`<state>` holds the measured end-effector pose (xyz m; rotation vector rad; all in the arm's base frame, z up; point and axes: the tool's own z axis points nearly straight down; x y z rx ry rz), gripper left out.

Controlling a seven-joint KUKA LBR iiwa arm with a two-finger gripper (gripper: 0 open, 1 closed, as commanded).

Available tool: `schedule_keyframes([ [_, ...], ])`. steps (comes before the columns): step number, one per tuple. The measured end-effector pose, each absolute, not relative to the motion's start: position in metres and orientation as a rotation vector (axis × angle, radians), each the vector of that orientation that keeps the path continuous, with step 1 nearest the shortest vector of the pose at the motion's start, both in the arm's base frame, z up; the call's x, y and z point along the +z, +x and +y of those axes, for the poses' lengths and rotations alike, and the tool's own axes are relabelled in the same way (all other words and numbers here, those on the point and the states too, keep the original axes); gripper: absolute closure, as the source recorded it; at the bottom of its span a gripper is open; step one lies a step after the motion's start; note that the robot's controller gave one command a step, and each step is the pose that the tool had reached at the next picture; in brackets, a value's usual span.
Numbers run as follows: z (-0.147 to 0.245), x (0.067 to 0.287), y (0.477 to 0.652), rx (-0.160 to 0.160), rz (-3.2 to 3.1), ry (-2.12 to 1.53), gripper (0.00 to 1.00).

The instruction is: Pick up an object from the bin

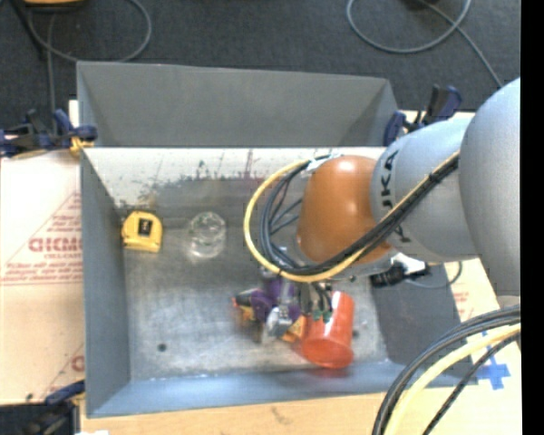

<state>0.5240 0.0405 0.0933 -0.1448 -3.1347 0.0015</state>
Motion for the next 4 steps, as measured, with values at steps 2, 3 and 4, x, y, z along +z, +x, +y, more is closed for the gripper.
schedule_keyframes([
  [2, 0.027, 0.089, 0.526, -0.001, -3.139, -0.204, 0.00],
  [3, 0.017, 0.078, 0.523, -0.012, -3.076, -0.566, 1.00],
  [4, 0.017, 0.078, 0.524, -0.012, -3.076, -0.566, 1.00],
])
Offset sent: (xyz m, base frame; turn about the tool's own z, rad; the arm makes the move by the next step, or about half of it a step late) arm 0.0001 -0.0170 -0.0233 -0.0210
